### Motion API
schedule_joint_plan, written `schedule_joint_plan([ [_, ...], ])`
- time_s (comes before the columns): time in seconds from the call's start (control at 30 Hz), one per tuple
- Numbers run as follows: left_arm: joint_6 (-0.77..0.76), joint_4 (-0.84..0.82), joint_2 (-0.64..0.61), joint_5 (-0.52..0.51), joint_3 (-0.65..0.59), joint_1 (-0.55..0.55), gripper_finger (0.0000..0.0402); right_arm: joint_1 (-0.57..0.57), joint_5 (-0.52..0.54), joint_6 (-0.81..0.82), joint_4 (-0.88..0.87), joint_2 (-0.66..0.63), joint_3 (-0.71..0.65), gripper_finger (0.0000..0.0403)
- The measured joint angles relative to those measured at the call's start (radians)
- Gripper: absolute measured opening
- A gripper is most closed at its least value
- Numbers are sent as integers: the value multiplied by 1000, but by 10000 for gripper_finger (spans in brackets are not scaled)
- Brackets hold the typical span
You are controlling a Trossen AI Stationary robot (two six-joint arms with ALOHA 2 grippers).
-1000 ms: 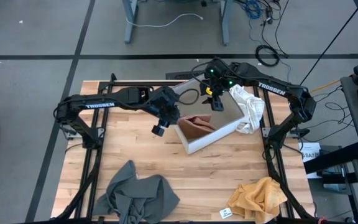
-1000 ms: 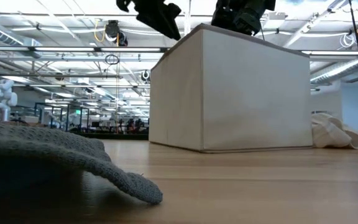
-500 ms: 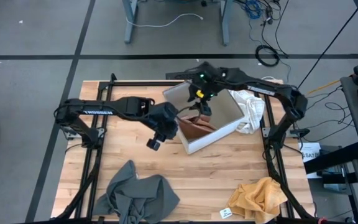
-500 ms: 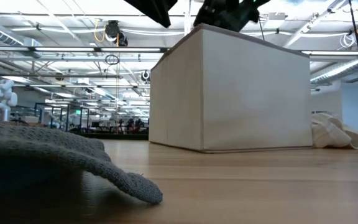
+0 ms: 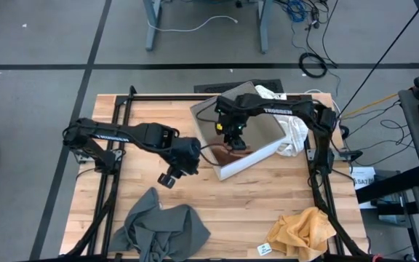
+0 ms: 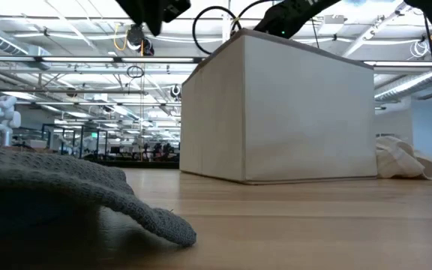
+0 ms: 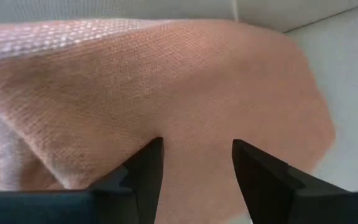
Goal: Fold towel
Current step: Put the folded brown towel into the laundry organizer
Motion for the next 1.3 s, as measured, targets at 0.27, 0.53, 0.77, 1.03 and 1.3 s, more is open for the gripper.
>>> schedule_joint_plan([
  [0.27, -50, -52, 0, 1, 0, -41, 147, -12, 4, -21, -17, -199, 0, 178],
  [0.53, -53, -30, 0, 0, 0, -48, 147, -30, 1, 44, 2, -509, 0, 178],
  [0.77, -98, 9, 0, 3, 0, -51, 147, -14, 0, 116, 19, -608, 2, 178],
  [1.03, -135, 61, 0, 6, -1, -91, 147, 36, 1, 110, 110, -478, -17, 178],
  [1.3, -161, 100, 0, 6, -1, -140, 147, 35, 1, 88, 149, -189, -82, 178],
])
